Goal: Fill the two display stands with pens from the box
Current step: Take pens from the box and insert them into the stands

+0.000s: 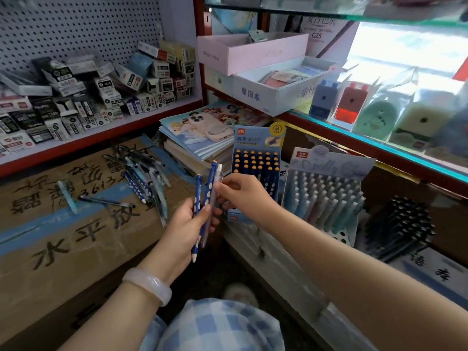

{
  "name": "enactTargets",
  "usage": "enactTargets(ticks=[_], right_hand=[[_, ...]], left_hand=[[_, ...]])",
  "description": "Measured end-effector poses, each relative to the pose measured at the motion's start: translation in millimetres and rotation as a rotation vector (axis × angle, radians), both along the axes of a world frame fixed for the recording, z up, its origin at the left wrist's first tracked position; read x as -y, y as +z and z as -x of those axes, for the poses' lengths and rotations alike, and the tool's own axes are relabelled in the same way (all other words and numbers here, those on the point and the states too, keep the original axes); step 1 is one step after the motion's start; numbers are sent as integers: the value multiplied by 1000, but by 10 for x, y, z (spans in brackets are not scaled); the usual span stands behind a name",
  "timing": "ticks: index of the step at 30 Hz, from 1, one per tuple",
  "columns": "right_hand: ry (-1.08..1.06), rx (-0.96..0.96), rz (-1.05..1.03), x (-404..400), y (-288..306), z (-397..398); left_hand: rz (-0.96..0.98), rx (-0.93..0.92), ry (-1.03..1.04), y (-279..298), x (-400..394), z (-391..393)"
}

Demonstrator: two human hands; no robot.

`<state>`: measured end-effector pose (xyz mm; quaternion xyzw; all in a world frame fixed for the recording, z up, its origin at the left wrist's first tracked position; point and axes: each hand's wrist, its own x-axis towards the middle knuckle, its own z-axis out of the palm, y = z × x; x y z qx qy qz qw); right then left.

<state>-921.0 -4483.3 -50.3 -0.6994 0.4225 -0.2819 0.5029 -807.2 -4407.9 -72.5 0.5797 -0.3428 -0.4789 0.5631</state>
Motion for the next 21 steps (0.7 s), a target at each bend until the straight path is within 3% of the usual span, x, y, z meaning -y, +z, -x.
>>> enactTargets(ticks=[5, 10, 15, 21], right_hand=[[-87, 125, -102, -21, 193, 154], [-339, 282, -49, 68, 405, 615], [-428, 18, 150, 101, 440, 1191], [-408, -250, 279, -19, 194, 1617]], left_hand=[[30, -116, -32, 82, -31, 56], [116, 23, 49, 267, 10, 166], [196, 11, -73, 321, 101, 485], [118, 139, -172, 291, 210, 868]])
